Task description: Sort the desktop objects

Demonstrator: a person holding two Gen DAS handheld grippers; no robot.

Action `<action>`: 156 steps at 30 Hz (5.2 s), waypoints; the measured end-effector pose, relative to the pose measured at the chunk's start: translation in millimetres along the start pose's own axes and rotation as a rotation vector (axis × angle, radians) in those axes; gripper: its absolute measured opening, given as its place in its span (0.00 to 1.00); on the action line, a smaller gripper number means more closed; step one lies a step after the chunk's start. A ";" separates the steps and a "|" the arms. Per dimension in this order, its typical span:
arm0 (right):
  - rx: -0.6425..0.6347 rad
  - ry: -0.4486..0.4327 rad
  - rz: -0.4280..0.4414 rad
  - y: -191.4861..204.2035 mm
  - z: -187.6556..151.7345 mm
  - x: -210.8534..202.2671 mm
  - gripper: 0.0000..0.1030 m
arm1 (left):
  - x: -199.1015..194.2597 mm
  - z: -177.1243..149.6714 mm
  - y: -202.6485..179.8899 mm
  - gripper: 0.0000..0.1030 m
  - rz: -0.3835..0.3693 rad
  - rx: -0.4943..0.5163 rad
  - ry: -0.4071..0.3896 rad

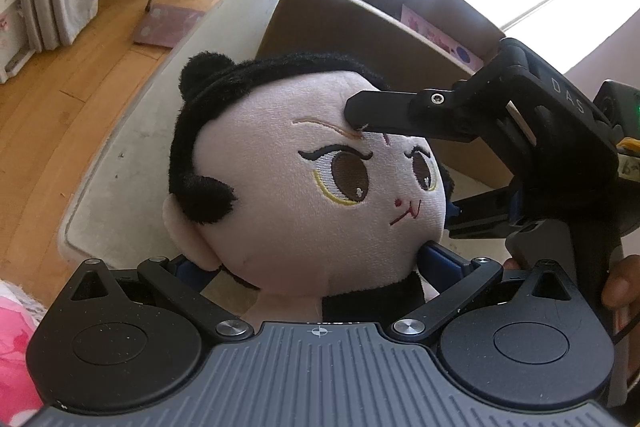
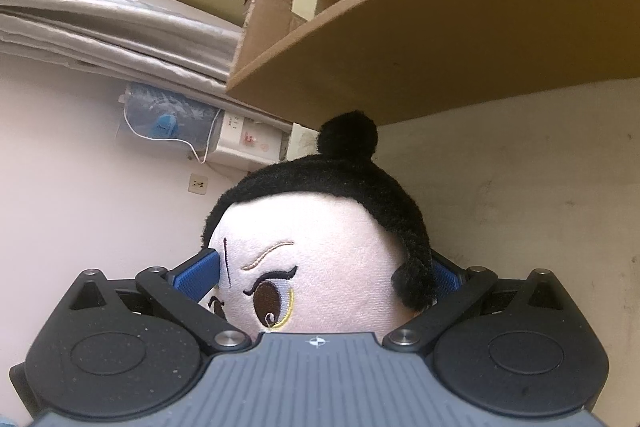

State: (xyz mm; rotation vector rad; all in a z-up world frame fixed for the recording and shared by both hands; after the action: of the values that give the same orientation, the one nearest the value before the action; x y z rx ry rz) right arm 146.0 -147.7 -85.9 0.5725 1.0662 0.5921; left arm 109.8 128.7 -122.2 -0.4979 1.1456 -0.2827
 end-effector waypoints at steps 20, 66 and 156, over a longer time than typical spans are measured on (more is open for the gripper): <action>-0.044 -0.059 0.149 35.8 5.9 -42.7 1.00 | -53.1 -17.0 -37.3 1.00 0.103 0.065 -0.140; 0.126 -0.341 0.061 -107.2 271.0 -10.8 1.00 | 136.5 217.1 -172.4 1.00 0.027 0.359 -0.127; -0.588 -0.233 -0.849 37.3 21.5 -140.3 1.00 | -48.3 19.8 -114.2 1.00 0.264 0.082 -0.503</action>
State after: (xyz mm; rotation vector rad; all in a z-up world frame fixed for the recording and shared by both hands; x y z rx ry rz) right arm 108.6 -221.2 35.5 -0.3292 0.7609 0.0598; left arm 113.1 57.7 -18.7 -0.3150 0.6943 0.0285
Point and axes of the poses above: each gripper's, at about its wrist camera, not at the fingertips, and x roughly the way its jaws point, y to its left, z to its top, the point moved 3 cm from there along x, roughly the way its jaws point, and after that the axes turned 15 degrees about -x, right-handed, at the moved point
